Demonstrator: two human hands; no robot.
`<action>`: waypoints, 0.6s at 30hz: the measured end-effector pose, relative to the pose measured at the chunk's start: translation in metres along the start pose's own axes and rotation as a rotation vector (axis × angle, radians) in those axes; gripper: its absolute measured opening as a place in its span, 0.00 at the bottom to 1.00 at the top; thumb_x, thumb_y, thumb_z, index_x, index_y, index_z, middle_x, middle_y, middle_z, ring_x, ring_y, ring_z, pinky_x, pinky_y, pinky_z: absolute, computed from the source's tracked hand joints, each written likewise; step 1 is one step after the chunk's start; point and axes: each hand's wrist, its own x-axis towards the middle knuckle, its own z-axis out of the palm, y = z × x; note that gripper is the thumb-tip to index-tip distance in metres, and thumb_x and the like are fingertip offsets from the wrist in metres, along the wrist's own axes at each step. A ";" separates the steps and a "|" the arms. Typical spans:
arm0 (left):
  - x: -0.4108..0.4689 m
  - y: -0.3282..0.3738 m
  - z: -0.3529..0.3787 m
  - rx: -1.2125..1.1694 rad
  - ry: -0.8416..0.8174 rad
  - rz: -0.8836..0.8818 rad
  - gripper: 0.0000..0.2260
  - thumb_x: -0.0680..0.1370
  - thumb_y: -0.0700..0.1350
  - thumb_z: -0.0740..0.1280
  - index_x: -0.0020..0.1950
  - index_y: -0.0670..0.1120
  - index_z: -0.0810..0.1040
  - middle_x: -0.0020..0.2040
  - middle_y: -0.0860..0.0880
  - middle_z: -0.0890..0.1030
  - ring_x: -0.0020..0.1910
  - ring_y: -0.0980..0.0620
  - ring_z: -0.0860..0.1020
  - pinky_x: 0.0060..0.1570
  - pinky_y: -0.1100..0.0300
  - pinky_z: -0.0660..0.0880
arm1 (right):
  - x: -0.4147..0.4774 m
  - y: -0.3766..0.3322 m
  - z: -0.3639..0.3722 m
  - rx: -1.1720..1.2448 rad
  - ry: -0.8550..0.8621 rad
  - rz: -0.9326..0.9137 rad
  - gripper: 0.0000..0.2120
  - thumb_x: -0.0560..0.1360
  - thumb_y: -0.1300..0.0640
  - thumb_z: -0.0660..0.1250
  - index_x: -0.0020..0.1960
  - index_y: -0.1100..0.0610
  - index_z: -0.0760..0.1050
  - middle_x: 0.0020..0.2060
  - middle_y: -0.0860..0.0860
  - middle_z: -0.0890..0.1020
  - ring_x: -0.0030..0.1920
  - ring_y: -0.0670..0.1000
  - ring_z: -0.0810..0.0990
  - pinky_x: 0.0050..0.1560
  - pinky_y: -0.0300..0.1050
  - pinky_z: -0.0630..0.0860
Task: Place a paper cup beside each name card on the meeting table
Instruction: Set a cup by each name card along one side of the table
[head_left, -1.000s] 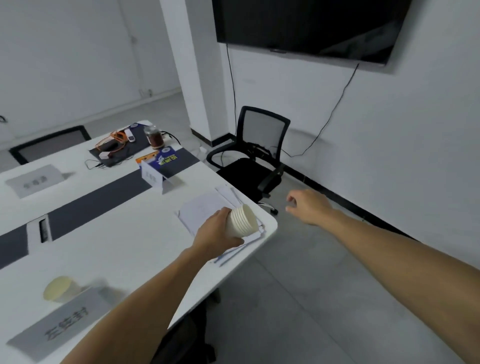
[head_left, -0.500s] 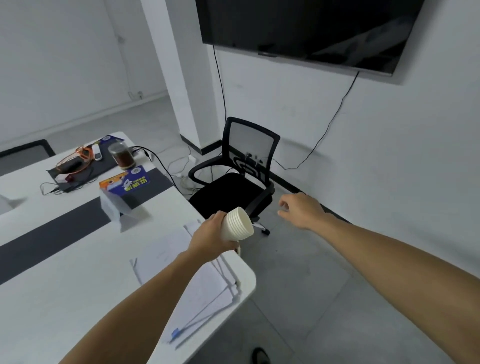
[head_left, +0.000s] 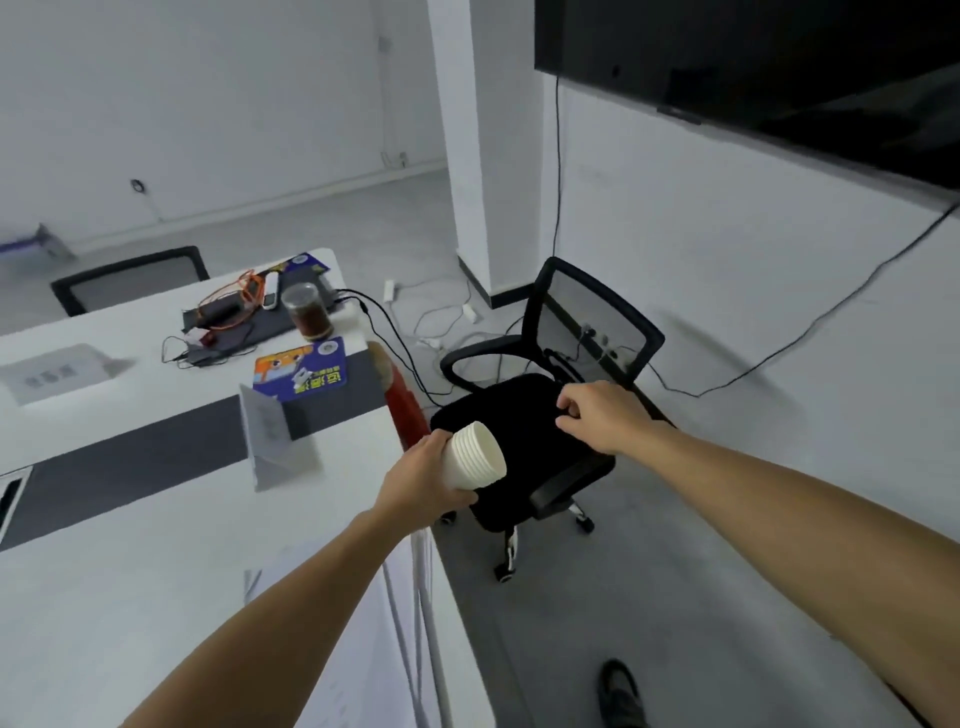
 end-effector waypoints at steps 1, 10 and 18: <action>0.008 0.000 0.000 -0.004 0.016 -0.031 0.32 0.63 0.54 0.80 0.62 0.52 0.71 0.56 0.52 0.78 0.55 0.49 0.77 0.54 0.48 0.79 | 0.018 0.001 -0.002 -0.001 -0.019 -0.034 0.16 0.79 0.47 0.65 0.64 0.52 0.75 0.56 0.50 0.81 0.55 0.54 0.79 0.51 0.51 0.78; 0.021 -0.011 -0.006 -0.065 0.265 -0.431 0.31 0.66 0.51 0.80 0.63 0.53 0.70 0.57 0.55 0.77 0.53 0.53 0.76 0.56 0.52 0.77 | 0.149 -0.048 -0.013 -0.074 -0.148 -0.368 0.14 0.78 0.46 0.66 0.59 0.51 0.77 0.53 0.49 0.82 0.55 0.55 0.80 0.52 0.49 0.78; -0.031 -0.063 -0.040 -0.093 0.478 -0.743 0.29 0.66 0.49 0.80 0.63 0.51 0.72 0.58 0.51 0.80 0.51 0.51 0.77 0.54 0.53 0.77 | 0.189 -0.182 0.035 -0.050 -0.325 -0.716 0.13 0.76 0.46 0.66 0.58 0.49 0.77 0.53 0.48 0.83 0.54 0.53 0.81 0.52 0.50 0.78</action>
